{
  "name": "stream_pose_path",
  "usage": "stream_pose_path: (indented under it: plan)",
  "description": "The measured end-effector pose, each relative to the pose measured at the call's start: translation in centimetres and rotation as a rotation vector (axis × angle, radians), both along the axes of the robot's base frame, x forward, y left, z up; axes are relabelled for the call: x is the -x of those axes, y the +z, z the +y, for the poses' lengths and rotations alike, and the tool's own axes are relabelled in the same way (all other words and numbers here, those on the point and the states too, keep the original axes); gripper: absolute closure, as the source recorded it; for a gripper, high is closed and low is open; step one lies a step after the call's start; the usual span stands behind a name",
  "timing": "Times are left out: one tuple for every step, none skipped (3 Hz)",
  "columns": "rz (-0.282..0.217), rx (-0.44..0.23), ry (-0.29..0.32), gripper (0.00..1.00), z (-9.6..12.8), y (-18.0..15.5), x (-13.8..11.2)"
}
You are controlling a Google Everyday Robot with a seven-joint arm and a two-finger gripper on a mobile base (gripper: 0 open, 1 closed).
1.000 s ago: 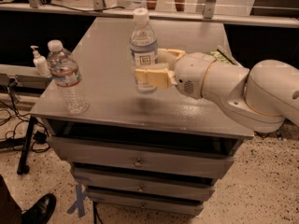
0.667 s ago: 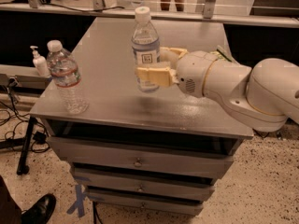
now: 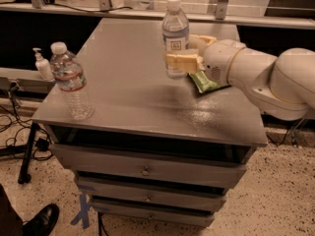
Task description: Move blue plastic bottle near green jalapeno chip bag
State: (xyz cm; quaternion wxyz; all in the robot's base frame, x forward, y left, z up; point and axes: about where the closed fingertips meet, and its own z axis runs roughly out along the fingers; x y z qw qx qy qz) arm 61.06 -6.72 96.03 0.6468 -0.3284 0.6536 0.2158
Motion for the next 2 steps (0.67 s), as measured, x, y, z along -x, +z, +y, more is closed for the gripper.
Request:
stream_pose_path:
  plan:
    - [-0.015,-0.050,-0.061,1.00,-3.1,-0.1,-5.1]
    - [-0.021,-0.087,-0.104,1.00,-5.0,0.1,-10.4]
